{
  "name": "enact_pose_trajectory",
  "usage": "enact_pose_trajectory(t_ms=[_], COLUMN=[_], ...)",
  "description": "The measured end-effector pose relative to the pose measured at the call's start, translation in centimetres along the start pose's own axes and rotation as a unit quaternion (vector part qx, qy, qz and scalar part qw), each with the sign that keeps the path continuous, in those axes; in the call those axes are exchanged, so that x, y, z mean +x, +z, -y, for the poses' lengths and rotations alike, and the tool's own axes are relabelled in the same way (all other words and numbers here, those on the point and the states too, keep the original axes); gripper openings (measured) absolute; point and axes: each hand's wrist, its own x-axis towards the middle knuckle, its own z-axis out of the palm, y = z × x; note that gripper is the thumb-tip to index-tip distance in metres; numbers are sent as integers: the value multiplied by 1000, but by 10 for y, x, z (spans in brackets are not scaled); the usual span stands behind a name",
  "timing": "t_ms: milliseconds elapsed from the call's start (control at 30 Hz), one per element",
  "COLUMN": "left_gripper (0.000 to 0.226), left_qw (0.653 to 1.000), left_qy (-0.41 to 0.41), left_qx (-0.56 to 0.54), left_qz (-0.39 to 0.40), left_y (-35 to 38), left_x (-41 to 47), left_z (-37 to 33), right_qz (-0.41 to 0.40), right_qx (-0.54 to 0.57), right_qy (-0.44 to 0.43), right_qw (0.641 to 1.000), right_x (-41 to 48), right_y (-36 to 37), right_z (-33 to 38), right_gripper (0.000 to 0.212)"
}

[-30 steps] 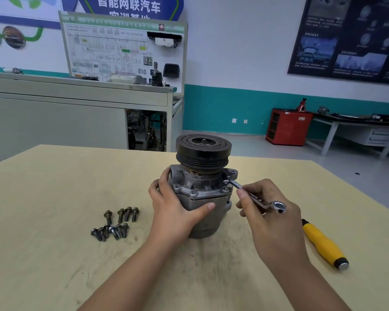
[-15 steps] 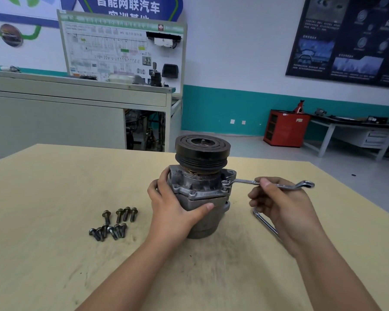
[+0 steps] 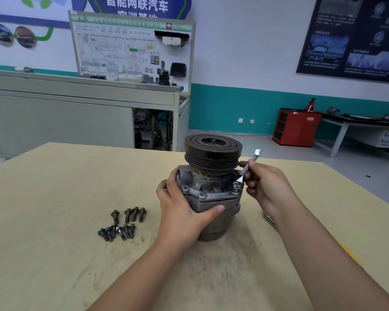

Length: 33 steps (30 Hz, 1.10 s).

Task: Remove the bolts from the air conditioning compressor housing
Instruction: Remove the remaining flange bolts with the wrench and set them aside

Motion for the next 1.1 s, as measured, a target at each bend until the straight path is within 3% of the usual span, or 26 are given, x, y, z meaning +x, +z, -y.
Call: enact_pose_trajectory(t_ms=[167, 400, 500, 667, 767, 867, 1100], left_gripper=[117, 117, 118, 118, 118, 118, 120], left_qw=[1000, 1000, 1000, 1000, 1000, 1000, 1000], left_qy=[1, 0, -3, -2, -3, -2, -1], left_qx=[1, 0, 1, -3, -1, -4, -1], left_qz=[3, 2, 3, 4, 3, 0, -6], left_y=[0, 1, 1, 0, 0, 1, 3], left_x=[0, 0, 0, 0, 1, 1, 1], left_z=[0, 1, 1, 0, 0, 0, 3], right_qz=[9, -56, -88, -89, -80, -80, -65], right_qx=[-19, 110, 14, -129, -203, -304, -419], right_qy=[-27, -100, -181, -322, -352, -396, -492], right_qw=[999, 987, 979, 934, 910, 863, 761], right_x=[2, -25, -41, -67, -78, -84, -89], right_y=[3, -8, -11, -10, -6, -5, -5], right_z=[7, 8, 11, 4, -2, -8, -21], right_gripper=[24, 24, 20, 18, 12, 5, 26])
